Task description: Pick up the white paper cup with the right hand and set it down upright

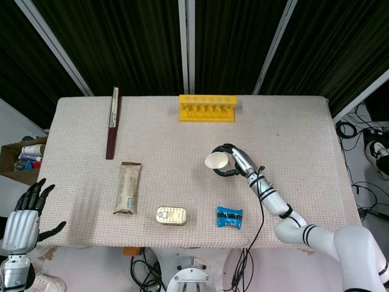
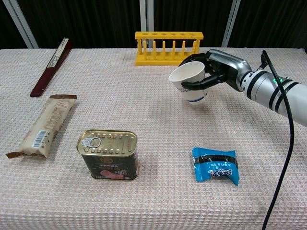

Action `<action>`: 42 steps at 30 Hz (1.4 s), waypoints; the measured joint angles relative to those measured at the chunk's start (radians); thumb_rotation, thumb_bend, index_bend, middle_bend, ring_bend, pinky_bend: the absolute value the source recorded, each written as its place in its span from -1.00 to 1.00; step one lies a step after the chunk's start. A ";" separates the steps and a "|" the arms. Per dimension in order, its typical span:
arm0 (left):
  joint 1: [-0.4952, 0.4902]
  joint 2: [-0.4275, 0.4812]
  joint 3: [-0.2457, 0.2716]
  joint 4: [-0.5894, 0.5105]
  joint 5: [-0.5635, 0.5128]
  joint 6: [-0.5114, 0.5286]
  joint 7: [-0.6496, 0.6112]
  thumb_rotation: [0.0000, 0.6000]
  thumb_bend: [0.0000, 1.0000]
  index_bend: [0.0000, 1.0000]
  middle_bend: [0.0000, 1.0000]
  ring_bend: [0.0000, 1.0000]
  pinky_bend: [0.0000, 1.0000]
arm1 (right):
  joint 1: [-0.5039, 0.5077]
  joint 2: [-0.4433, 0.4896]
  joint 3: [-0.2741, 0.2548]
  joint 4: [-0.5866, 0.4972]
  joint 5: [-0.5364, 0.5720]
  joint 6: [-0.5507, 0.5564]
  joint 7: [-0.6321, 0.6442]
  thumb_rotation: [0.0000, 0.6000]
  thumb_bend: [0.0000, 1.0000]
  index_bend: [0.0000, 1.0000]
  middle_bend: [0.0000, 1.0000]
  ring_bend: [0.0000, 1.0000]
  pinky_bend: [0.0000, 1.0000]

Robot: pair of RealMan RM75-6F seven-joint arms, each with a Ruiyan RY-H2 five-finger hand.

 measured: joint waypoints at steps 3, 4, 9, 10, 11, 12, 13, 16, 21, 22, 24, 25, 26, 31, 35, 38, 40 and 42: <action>0.001 0.003 0.000 -0.003 -0.001 0.000 0.003 1.00 -0.87 -0.73 -0.96 -0.89 -0.67 | 0.005 -0.063 -0.002 0.115 -0.038 -0.003 0.134 1.00 -0.54 -0.17 -0.36 -0.52 -0.77; 0.001 0.004 0.000 -0.004 -0.001 0.000 0.003 1.00 -0.87 -0.73 -0.96 -0.89 -0.67 | 0.007 -0.080 -0.005 0.146 -0.050 -0.004 0.165 1.00 -0.55 -0.25 -0.40 -0.56 -0.79; 0.000 0.004 0.000 -0.006 -0.003 -0.003 0.004 1.00 -0.87 -0.73 -0.96 -0.89 -0.67 | 0.009 -0.131 -0.036 0.243 -0.115 0.012 0.286 1.00 -0.67 -0.67 -0.60 -0.76 -0.91; 0.000 0.004 0.000 -0.007 -0.003 -0.004 0.005 1.00 -0.87 -0.73 -0.96 -0.89 -0.67 | 0.007 -0.132 -0.042 0.248 -0.124 0.021 0.298 1.00 -0.68 -0.75 -0.63 -0.79 -0.93; -0.001 0.004 0.000 -0.008 -0.002 -0.004 0.007 1.00 -0.87 -0.73 -0.96 -0.89 -0.67 | 0.005 -0.132 -0.051 0.252 -0.136 0.035 0.310 1.00 -0.69 -0.79 -0.66 -0.81 -0.94; -0.003 0.004 -0.001 -0.010 0.001 -0.004 0.009 1.00 -0.87 -0.73 -0.96 -0.89 -0.67 | 0.003 -0.130 -0.057 0.253 -0.143 0.045 0.315 1.00 -0.70 -0.83 -0.68 -0.83 -0.94; -0.004 0.004 -0.001 -0.011 0.003 -0.004 0.011 1.00 -0.87 -0.73 -0.96 -0.89 -0.67 | 0.000 -0.127 -0.062 0.253 -0.150 0.055 0.317 1.00 -0.70 -0.85 -0.70 -0.84 -0.94; -0.007 0.003 -0.002 -0.014 0.007 -0.004 0.014 1.00 -0.87 -0.73 -0.96 -0.89 -0.67 | -0.013 -0.107 -0.075 0.243 -0.165 0.086 0.313 1.00 -0.70 -0.92 -0.73 -0.86 -0.96; -0.009 0.008 -0.002 -0.017 0.012 -0.002 0.015 1.00 -0.87 -0.73 -0.96 -0.89 -0.67 | -0.036 -0.043 -0.091 0.190 -0.180 0.128 0.262 1.00 -0.68 -1.00 -0.83 -0.98 -1.00; -0.009 0.008 -0.003 -0.017 0.010 -0.002 0.015 1.00 -0.87 -0.73 -0.96 -0.89 -0.67 | -0.040 -0.027 -0.094 0.177 -0.182 0.132 0.245 1.00 -0.66 -1.00 -0.84 -1.00 -1.00; -0.011 0.009 -0.004 -0.016 0.005 -0.008 0.015 1.00 -0.87 -0.73 -0.96 -0.89 -0.67 | -0.049 0.011 -0.099 0.147 -0.185 0.141 0.189 1.00 -0.61 -1.00 -0.85 -1.00 -1.00; -0.012 0.009 -0.006 -0.015 0.003 -0.010 0.016 1.00 -0.87 -0.73 -0.96 -0.89 -0.67 | -0.054 0.028 -0.099 0.132 -0.184 0.145 0.157 1.00 -0.59 -1.00 -0.85 -1.00 -1.00; -0.013 0.009 -0.007 -0.014 0.000 -0.013 0.018 1.00 -0.87 -0.73 -0.96 -0.89 -0.67 | -0.062 0.052 -0.099 0.108 -0.181 0.151 0.106 1.00 -0.58 -1.00 -0.84 -1.00 -1.00; -0.014 0.013 -0.018 -0.011 -0.025 -0.020 0.058 1.00 -0.87 -0.73 -0.96 -0.89 -0.68 | -0.113 0.166 -0.092 -0.031 -0.144 0.187 -0.196 1.00 -0.57 -1.00 -0.79 -1.00 -1.00; -0.012 0.026 -0.031 -0.017 -0.051 -0.020 0.083 1.00 -0.87 -0.73 -0.96 -0.89 -0.68 | -0.189 0.299 -0.088 -0.233 -0.076 0.238 -0.550 1.00 -0.57 -1.00 -0.81 -1.00 -1.00; -0.011 0.036 -0.037 -0.028 -0.066 -0.023 0.090 1.00 -0.87 -0.73 -0.96 -0.89 -0.68 | -0.270 0.415 -0.091 -0.428 -0.024 0.301 -0.773 1.00 -0.57 -1.00 -0.84 -1.00 -1.00; -0.011 0.043 -0.038 -0.039 -0.073 -0.028 0.095 1.00 -0.87 -0.73 -0.96 -0.89 -0.68 | -0.334 0.491 -0.098 -0.539 -0.002 0.353 -0.862 1.00 -0.58 -1.00 -0.85 -1.00 -1.00; -0.010 0.049 -0.038 -0.052 -0.078 -0.031 0.099 1.00 -0.87 -0.73 -0.96 -0.89 -0.68 | -0.410 0.572 -0.110 -0.634 0.010 0.418 -0.920 1.00 -0.57 -1.00 -0.87 -1.00 -1.00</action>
